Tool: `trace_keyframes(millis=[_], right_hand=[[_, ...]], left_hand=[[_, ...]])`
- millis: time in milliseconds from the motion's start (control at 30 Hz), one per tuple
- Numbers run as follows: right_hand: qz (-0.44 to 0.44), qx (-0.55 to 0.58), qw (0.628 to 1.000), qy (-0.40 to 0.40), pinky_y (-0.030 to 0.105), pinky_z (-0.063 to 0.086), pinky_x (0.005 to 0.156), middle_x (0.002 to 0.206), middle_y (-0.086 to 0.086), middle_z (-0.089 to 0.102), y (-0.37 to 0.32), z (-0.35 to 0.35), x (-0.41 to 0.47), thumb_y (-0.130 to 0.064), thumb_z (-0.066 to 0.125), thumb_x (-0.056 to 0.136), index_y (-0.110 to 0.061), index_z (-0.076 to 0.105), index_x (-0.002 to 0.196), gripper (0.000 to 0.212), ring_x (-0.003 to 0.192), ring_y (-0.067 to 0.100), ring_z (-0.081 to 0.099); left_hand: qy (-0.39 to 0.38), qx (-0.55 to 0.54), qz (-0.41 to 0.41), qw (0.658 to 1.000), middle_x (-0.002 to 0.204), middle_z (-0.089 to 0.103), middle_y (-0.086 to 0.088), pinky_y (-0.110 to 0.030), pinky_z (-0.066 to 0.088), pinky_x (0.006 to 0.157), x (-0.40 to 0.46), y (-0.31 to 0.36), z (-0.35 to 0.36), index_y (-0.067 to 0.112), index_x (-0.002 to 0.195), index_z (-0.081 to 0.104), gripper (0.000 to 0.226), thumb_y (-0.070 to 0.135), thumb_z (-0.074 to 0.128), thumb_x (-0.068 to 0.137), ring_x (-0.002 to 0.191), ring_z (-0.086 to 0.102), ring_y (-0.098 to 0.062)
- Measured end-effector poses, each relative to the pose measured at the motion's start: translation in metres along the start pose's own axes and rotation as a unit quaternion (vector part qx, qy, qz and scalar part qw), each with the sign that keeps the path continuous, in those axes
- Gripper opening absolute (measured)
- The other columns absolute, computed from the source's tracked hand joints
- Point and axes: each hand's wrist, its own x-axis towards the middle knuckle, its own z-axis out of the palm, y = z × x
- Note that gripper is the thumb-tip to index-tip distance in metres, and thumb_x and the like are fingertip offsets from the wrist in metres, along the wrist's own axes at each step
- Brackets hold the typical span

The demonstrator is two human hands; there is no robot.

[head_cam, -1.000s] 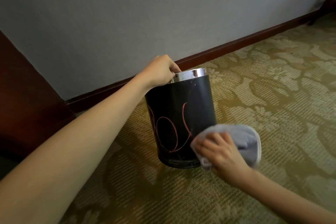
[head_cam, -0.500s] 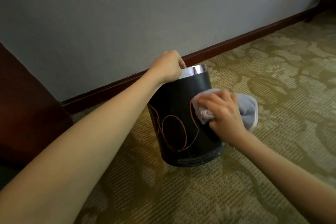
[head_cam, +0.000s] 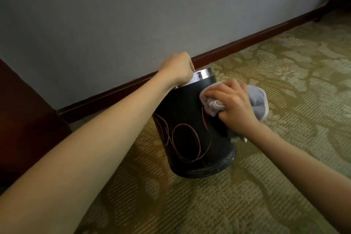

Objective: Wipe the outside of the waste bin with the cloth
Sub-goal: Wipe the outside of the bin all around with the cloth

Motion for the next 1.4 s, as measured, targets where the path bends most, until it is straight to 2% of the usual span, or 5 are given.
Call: trace_keyframes(millis=[367, 633, 900, 1267, 1400], right_hand=[[-0.016, -0.008, 0.999, -0.048, 0.044, 0.043, 0.066, 0.098, -0.008, 0.070, -0.002, 0.024, -0.102, -0.005, 0.077, 0.063, -0.014, 0.075, 0.098, 0.036, 0.092, 0.023, 0.052], [-0.004, 0.012, 0.999, -0.033, 0.040, 0.041, 0.067, 0.096, -0.011, 0.069, 0.001, 0.024, -0.107, -0.010, 0.069, 0.070, -0.016, 0.075, 0.095, 0.027, 0.092, 0.020, 0.051], [0.016, 0.001, 1.000, -0.007, 0.040, 0.039, 0.066, 0.096, -0.009, 0.070, -0.003, 0.030, -0.109, -0.003, 0.067, 0.064, -0.014, 0.076, 0.091, 0.031, 0.090, 0.018, 0.046], [0.183, 0.120, 0.976, 0.012, 0.046, 0.038, 0.079, 0.097, -0.016, 0.064, 0.001, 0.033, -0.115, 0.019, 0.066, 0.059, -0.018, 0.073, 0.094, 0.051, 0.090, 0.016, 0.048], [0.219, 0.158, 0.963, 0.007, 0.048, 0.040, 0.077, 0.093, -0.017, 0.065, -0.004, 0.038, -0.113, 0.022, 0.060, 0.060, -0.021, 0.072, 0.091, 0.054, 0.088, 0.013, 0.048]], left_hand=[[-0.028, -0.038, -0.003, 0.999, 0.087, 0.069, -0.004, -0.024, 0.044, 0.062, 0.013, -0.018, -0.004, 0.018, 0.104, 0.072, 0.038, -0.002, 0.045, 0.084, 0.072, 0.059, -0.016], [-0.104, -0.076, 0.065, 0.989, 0.122, 0.059, 0.005, -0.028, 0.034, 0.102, -0.013, -0.061, -0.025, 0.020, 0.122, 0.061, 0.031, 0.015, 0.043, 0.098, 0.114, 0.049, -0.008], [-0.032, -0.144, 0.023, 0.989, 0.084, 0.067, 0.007, -0.033, 0.044, 0.090, -0.030, -0.084, -0.004, 0.028, 0.078, 0.064, 0.033, 0.007, 0.045, 0.094, 0.090, 0.060, -0.008], [-0.002, -0.060, -0.018, 0.998, 0.069, 0.060, 0.006, -0.022, 0.039, 0.062, -0.027, -0.056, -0.008, 0.020, 0.085, 0.070, 0.023, 0.008, 0.051, 0.091, 0.062, 0.053, -0.007], [0.000, -0.035, -0.028, 0.999, 0.074, 0.061, 0.006, -0.024, 0.042, 0.068, -0.031, -0.058, -0.015, 0.017, 0.097, 0.071, 0.022, 0.009, 0.052, 0.091, 0.067, 0.056, -0.008]])
